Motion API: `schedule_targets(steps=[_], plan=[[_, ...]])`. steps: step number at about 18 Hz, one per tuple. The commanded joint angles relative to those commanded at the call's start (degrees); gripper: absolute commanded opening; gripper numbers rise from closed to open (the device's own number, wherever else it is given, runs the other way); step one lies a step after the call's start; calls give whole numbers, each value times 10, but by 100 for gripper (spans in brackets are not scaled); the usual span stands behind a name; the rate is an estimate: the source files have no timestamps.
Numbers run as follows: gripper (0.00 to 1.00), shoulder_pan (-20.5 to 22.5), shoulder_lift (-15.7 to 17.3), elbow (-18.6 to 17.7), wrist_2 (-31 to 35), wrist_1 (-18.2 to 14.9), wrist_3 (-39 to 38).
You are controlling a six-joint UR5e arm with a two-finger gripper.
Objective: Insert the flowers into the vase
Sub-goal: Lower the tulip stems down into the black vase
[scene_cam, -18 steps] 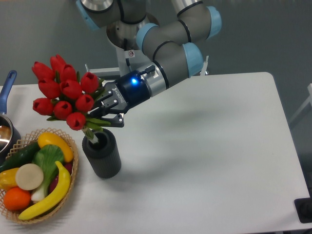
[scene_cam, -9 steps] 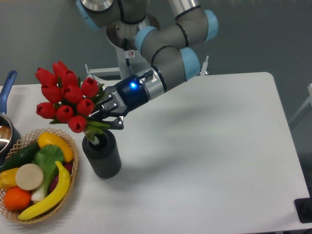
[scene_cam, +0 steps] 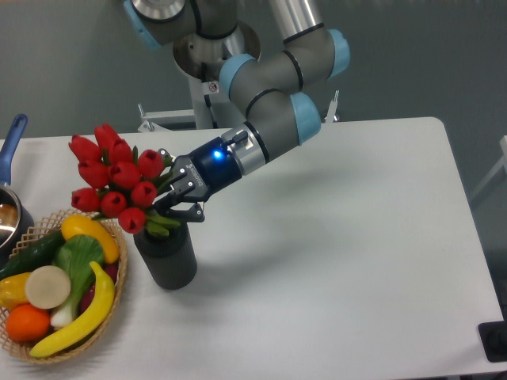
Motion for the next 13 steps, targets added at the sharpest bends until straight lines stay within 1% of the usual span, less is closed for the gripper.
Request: schedule_targets(steps=[2, 3, 5, 6, 9, 12, 13], plan=[[32, 3, -3, -2, 0, 0, 4], [34, 4, -10, -2, 3, 0, 6], [35, 4, -14, -3, 12, 0, 13], [38, 4, -17, -6, 18, 0, 16], [39, 4, -22, -20, 26, 0, 47], [47, 9, -21, -32, 26, 0, 62], [53, 10, -19, -33, 26, 0, 61]])
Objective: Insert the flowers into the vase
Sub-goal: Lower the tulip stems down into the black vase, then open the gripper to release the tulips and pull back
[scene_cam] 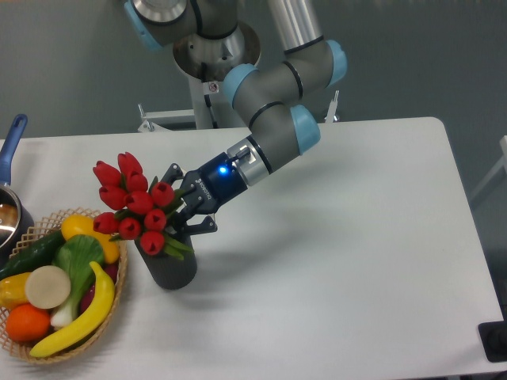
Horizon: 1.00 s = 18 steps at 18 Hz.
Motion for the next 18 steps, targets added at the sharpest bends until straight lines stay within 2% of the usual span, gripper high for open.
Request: schedule_targets(steps=[3, 4, 11, 18], plan=[[93, 3, 2, -1, 0, 0, -1], [99, 3, 3, -3, 0, 0, -2], [100, 21, 21, -16, -1, 0, -4], [100, 58, 38, -27, -1, -1, -5]])
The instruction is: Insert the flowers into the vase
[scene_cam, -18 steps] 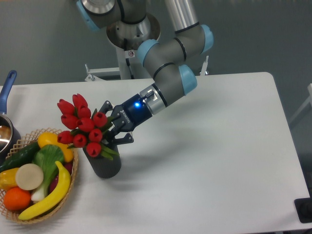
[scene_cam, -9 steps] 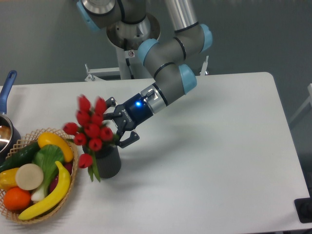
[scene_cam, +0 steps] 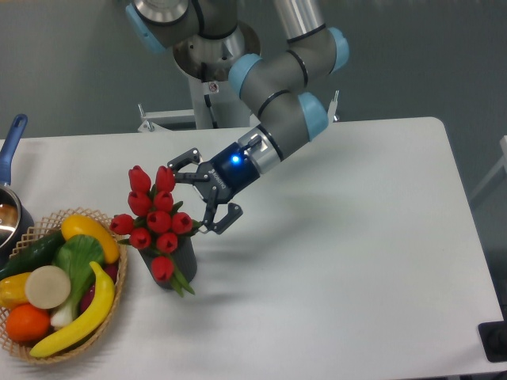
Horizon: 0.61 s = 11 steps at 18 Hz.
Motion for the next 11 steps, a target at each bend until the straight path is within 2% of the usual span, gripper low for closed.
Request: schedule_targets(steps=[8, 11], plan=[[100, 95, 46, -1, 20, 3, 8], [100, 135, 63, 19, 56, 1, 7]])
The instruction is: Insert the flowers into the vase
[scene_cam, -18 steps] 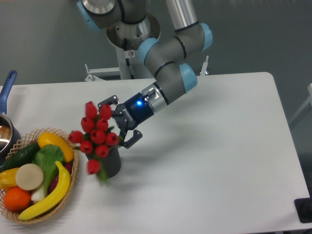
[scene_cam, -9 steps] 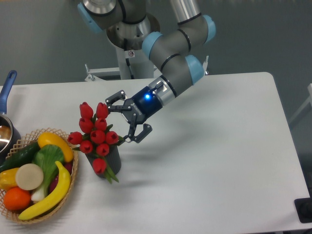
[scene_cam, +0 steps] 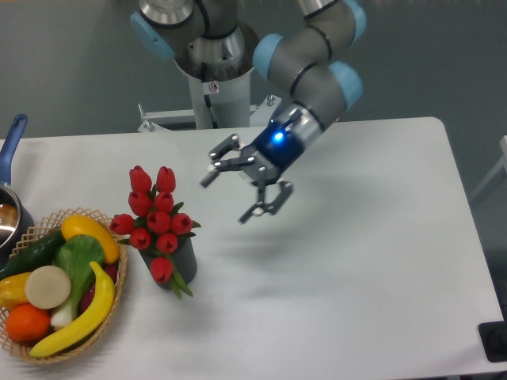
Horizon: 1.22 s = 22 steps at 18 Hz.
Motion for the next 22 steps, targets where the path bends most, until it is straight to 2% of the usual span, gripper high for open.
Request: schedule_targets(steps=[5, 12, 16, 18, 20, 22], plan=[[100, 23, -8, 47, 103, -1, -4], [100, 25, -23, 79, 306, -4, -18], [100, 5, -34, 109, 393, -10, -23], [100, -1, -35, 127, 479, -14, -24], [100, -31, -46, 144, 566, -19, -24], [100, -41, -50, 145, 599, -19, -24]])
